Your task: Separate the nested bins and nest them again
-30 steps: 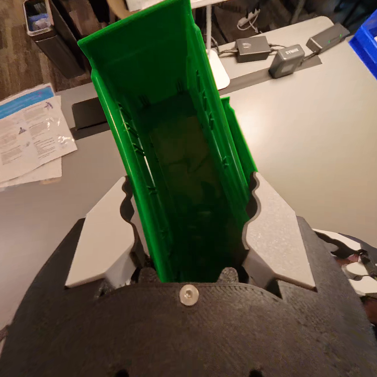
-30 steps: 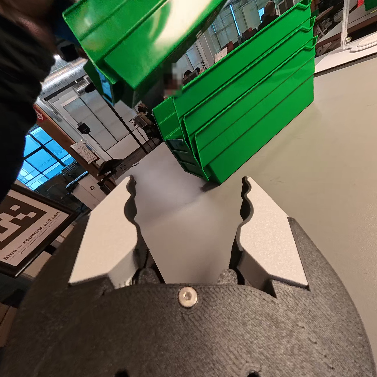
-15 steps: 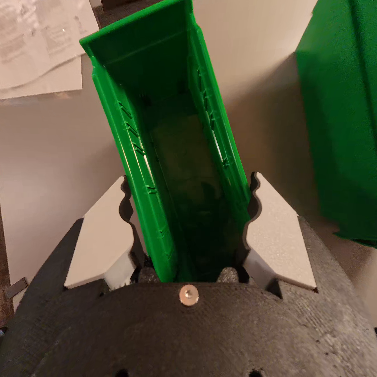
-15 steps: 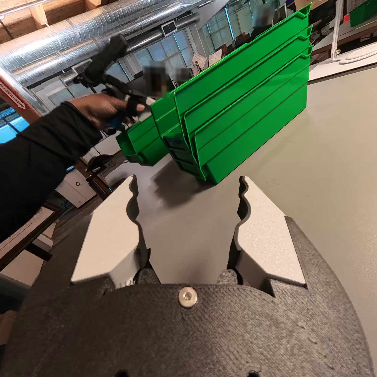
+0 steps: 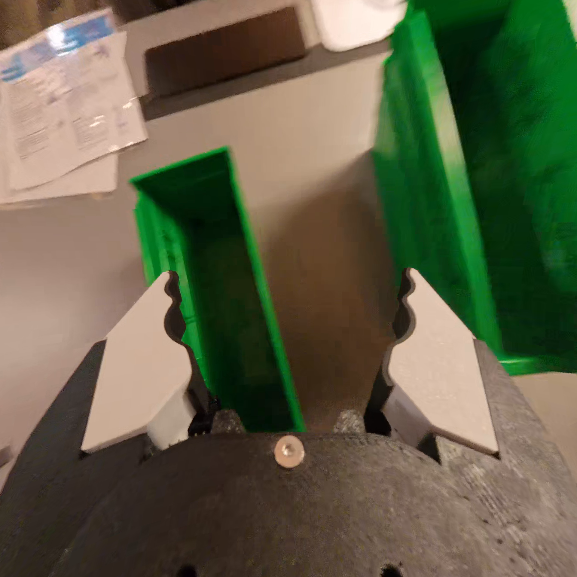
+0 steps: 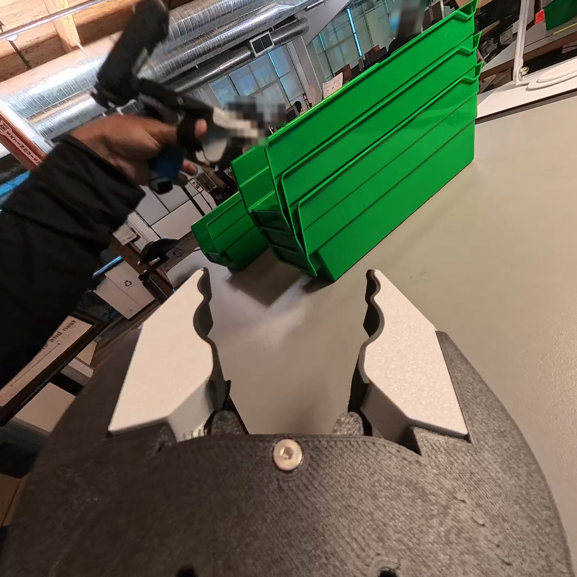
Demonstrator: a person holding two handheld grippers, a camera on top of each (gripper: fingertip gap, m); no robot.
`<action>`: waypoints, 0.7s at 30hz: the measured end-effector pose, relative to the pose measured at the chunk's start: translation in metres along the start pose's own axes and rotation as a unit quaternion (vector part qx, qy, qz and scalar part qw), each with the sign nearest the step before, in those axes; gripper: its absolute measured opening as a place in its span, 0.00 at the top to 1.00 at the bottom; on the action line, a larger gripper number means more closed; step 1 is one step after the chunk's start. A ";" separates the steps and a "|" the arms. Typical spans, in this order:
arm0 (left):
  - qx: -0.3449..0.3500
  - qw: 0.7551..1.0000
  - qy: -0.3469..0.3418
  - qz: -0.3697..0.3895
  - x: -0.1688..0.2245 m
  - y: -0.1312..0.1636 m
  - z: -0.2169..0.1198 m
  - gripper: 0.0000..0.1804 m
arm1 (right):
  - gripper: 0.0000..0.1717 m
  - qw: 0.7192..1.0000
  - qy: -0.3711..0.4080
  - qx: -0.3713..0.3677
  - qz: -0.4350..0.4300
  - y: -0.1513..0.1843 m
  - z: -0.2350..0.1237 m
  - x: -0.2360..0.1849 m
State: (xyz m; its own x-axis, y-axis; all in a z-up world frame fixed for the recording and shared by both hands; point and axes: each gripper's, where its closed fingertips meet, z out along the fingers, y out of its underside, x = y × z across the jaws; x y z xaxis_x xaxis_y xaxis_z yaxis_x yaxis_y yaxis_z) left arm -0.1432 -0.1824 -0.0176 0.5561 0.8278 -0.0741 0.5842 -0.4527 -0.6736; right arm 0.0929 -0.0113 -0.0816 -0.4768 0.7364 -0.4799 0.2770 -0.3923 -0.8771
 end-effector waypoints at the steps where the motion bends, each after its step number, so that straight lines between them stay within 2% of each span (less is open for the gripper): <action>1: 0.012 0.999 0.039 -0.016 0.024 -0.011 -0.005 0.28 | 0.42 1.000 0.000 0.001 0.000 0.000 0.000 0.000; 3: 0.025 0.993 0.107 -0.049 0.068 -0.029 -0.013 0.30 | 0.42 1.000 0.000 0.004 0.000 -0.001 -0.001 0.000; 5: 0.036 0.988 0.136 -0.057 0.099 -0.044 -0.016 0.31 | 0.42 1.000 -0.001 0.006 0.001 -0.001 -0.002 0.000; 10: 0.021 0.993 0.110 -0.029 0.139 -0.054 0.005 0.28 | 0.42 1.000 -0.007 0.007 0.006 -0.002 -0.002 -0.001; 12: -0.001 0.995 0.099 -0.004 0.148 -0.049 0.016 0.28 | 0.42 1.000 -0.010 0.006 0.012 -0.002 -0.003 0.000; 16: -0.034 0.997 0.041 0.049 0.143 -0.041 0.038 0.26 | 0.42 1.000 -0.015 0.004 0.020 -0.002 -0.002 0.000; 20: -0.057 0.996 0.044 0.056 0.148 -0.036 0.049 0.27 | 0.42 0.999 -0.022 0.000 0.032 -0.002 -0.002 0.001; 21: -0.062 0.995 0.043 0.060 0.147 -0.034 0.051 0.30 | 0.42 0.999 -0.023 0.000 0.034 -0.002 -0.002 0.001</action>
State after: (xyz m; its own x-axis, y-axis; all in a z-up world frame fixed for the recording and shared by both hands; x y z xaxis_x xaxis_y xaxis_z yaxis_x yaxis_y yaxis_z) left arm -0.1115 -0.0278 -0.0433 0.6714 0.7366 -0.0814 0.5767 -0.5882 -0.5670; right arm 0.0935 -0.0088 -0.0801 -0.4952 0.6814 -0.5390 0.3103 -0.4408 -0.8423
